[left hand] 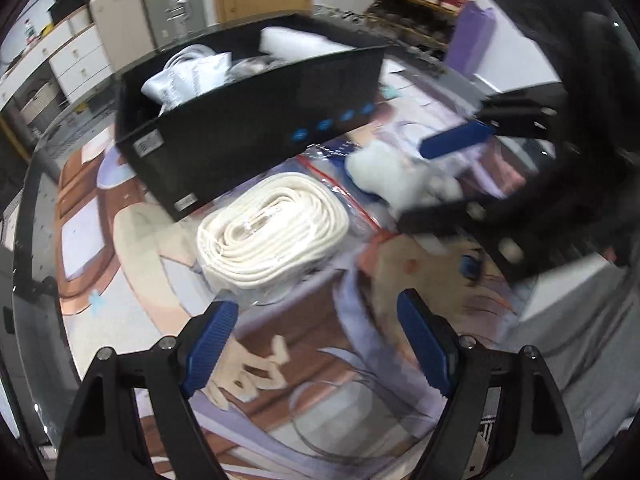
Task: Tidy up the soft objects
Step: 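Move both open tools back to the remaining pile, then grasp the bagged white rope coil with the left tool while the right tool grasps the white plush toy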
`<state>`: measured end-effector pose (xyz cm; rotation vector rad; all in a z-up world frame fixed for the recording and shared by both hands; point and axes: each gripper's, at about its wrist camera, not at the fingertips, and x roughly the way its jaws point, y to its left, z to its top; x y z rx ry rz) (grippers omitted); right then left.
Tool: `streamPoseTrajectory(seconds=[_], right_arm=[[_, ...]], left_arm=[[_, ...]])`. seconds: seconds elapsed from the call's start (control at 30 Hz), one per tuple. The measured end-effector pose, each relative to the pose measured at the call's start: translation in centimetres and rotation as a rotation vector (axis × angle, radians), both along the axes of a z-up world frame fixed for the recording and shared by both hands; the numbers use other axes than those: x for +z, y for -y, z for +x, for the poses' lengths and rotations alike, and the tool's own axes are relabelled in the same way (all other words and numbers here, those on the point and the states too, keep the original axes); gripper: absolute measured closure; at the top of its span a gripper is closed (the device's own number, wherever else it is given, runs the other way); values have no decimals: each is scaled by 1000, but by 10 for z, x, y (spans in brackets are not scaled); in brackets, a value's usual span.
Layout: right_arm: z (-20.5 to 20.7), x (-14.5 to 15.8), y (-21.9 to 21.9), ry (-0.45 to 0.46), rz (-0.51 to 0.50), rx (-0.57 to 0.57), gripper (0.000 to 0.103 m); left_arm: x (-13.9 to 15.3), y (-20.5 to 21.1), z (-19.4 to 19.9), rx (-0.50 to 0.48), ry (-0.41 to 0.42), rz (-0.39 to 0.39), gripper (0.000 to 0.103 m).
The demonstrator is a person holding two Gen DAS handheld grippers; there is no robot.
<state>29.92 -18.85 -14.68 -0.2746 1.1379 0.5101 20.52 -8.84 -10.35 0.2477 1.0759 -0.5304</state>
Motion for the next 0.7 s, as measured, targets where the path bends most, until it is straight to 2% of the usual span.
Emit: streamPoseTrajectory(seconds=[0.13, 0.23, 0.37, 0.47, 0.53, 0.7], right_arm=[[3, 4, 12, 11, 20, -36, 32], [6, 9, 17, 8, 46, -41, 32], [8, 9, 10, -7, 60, -33, 32], [8, 5, -2, -7, 37, -22, 32], [8, 2, -6, -12, 30, -16, 32], [5, -7, -8, -28, 11, -7, 32]], left_arm=[[20, -2, -7, -12, 64, 8, 21], [31, -3, -4, -41, 122, 45, 20], [29, -2, 13, -110, 195, 99, 20], [16, 1, 26, -145, 160, 90, 20], [11, 6, 29, -159, 164, 95, 20], [6, 10, 32, -153, 117, 103, 22]])
